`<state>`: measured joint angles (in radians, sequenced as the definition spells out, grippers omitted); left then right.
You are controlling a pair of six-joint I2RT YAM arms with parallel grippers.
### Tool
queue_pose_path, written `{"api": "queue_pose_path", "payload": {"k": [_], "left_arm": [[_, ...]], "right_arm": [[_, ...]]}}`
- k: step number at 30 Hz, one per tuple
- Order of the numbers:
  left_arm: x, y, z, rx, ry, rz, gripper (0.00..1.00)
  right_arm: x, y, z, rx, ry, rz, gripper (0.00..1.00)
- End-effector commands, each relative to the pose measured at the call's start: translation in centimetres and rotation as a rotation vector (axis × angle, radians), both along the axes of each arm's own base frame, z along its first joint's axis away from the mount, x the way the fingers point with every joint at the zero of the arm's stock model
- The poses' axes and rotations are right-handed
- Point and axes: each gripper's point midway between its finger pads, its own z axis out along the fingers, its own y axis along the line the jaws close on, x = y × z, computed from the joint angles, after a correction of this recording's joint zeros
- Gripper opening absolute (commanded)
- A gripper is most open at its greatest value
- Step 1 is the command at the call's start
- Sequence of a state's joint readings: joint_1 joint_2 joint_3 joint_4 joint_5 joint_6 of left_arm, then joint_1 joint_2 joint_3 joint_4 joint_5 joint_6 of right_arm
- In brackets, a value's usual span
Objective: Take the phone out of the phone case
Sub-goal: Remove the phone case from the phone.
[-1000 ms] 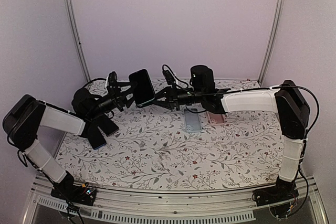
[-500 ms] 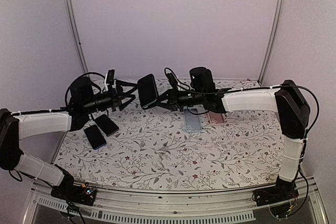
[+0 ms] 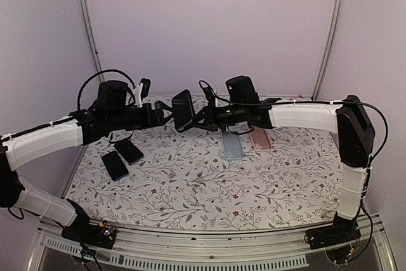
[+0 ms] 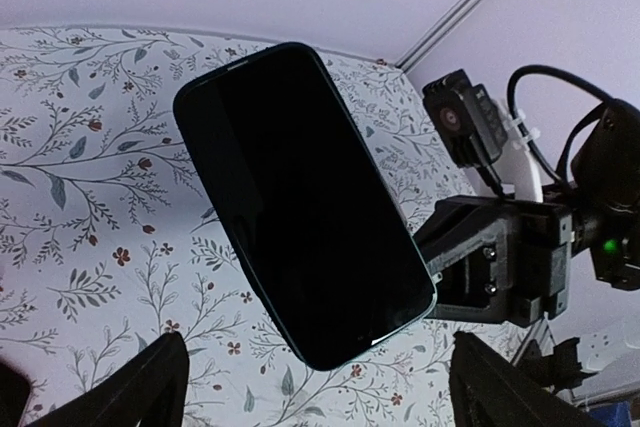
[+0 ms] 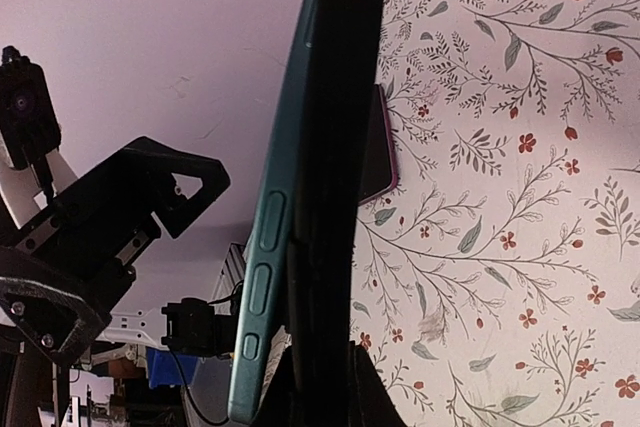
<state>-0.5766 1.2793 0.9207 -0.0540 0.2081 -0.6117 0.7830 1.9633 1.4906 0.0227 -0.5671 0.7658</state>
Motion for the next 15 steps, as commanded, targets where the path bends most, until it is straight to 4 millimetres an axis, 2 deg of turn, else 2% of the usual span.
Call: {"api": "queue_pose_path", "payload": {"k": [1, 15], "left_arm": [[0.1, -0.1, -2.2, 0.233, -0.021, 0.023, 0.91], [-0.5, -3.2, -2.6, 0.416, -0.09, -0.026, 0.94]], "right_arm": [[1.1, 0.5, 2.7, 0.035, -0.091, -0.001, 0.0], [1.2, 0.9, 2.2, 0.0, -0.058, 0.009, 0.0]]}}
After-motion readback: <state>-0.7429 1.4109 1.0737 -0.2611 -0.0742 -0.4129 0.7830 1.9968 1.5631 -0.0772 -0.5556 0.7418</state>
